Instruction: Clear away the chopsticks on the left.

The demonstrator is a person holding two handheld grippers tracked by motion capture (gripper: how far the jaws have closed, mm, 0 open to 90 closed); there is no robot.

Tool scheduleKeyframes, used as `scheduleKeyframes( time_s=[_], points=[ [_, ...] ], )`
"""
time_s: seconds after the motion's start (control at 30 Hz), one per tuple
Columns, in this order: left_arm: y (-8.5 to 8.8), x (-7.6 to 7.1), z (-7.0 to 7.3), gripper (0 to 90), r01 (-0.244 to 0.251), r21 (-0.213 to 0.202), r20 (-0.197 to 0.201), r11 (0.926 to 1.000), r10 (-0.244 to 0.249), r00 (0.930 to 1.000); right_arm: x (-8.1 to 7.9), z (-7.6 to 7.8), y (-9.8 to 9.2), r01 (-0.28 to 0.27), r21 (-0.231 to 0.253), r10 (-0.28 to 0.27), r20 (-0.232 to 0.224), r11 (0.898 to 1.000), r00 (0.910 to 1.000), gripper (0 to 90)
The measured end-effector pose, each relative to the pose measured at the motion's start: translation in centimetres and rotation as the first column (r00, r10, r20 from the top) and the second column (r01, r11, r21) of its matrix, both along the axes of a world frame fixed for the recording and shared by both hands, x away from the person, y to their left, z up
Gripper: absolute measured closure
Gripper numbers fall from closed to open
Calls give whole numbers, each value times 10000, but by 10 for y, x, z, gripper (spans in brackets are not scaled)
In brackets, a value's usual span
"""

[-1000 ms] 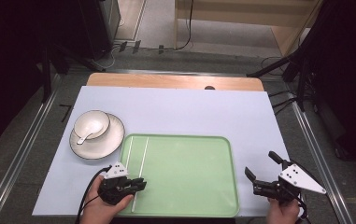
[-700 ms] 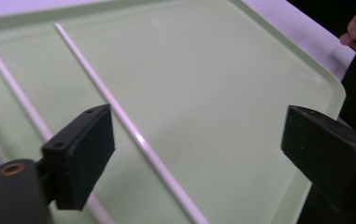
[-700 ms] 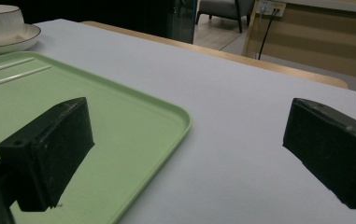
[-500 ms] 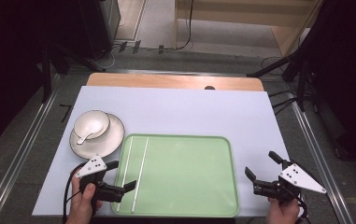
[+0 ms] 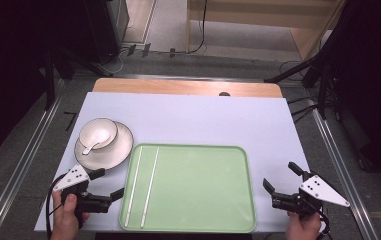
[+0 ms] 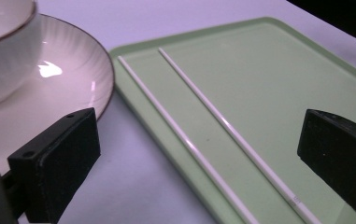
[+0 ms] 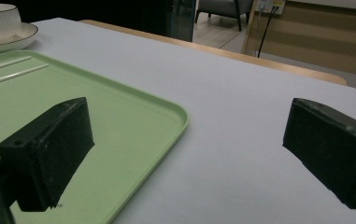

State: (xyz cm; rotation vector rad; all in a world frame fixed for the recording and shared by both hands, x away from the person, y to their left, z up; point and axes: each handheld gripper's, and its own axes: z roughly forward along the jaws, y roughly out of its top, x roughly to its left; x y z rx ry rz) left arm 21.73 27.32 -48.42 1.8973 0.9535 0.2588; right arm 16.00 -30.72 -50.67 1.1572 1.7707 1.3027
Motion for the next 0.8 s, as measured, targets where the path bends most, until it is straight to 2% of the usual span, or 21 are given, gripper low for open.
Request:
scheduleKeyframes(
  time_s=[0.37,0.6,0.8],
  points=[
    [33,2,-1,0,-797,-109,104,9968,798,9968,1,-2,-5,156,77,-155,-42,9998,9999,16],
    [49,-1,0,35,-1196,-324,346,9923,1207,9921,1,-3,-8,270,83,-269,-93,9996,9996,16],
    [55,-1,-1,35,-1355,-409,283,9899,1367,9902,1,-3,-9,313,70,-312,-116,9995,9994,16]
  ],
)
